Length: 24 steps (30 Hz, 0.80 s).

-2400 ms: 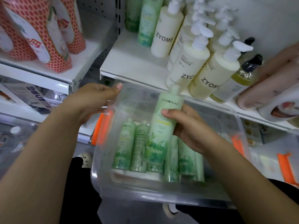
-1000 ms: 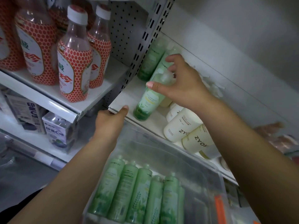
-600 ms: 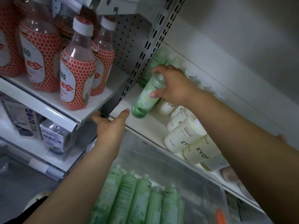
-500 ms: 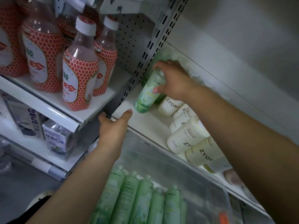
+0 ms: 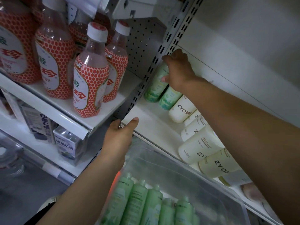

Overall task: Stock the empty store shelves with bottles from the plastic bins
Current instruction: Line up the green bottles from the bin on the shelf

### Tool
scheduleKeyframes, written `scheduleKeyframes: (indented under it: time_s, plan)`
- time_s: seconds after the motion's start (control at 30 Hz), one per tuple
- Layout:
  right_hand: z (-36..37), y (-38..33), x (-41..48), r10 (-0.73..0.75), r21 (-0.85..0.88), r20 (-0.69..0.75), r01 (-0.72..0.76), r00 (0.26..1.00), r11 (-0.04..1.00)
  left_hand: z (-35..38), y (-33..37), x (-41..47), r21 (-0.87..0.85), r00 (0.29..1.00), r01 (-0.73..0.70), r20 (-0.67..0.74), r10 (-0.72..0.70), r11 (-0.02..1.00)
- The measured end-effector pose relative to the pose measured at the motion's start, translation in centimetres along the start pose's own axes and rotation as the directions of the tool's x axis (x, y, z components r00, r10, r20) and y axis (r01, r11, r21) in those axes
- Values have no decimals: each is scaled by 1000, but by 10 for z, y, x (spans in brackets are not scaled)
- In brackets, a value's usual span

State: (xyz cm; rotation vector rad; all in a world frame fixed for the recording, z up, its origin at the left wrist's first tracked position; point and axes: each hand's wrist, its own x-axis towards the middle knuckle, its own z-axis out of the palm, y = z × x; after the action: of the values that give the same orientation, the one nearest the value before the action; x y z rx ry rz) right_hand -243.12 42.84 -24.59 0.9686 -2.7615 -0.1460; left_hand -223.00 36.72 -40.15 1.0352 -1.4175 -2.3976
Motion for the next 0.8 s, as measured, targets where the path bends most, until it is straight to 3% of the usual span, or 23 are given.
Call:
scheduleKeyframes:
  time_s: [0.27, 0.67, 0.8]
  plan:
    - [0, 2, 0, 15, -14, -20, -16, 1000, 1000, -1, -1, 2, 34, 1000, 8, -5, -8, 999]
    - [0, 4, 1, 25, -187, 47, -16, 999, 982, -2, -8, 11, -1, 1000, 5, 21, -5, 1000]
    - [3, 1, -16, 40, -167, -85, -53, 996, 985, 0, -7, 9, 49, 999, -36, -10, 37, 998]
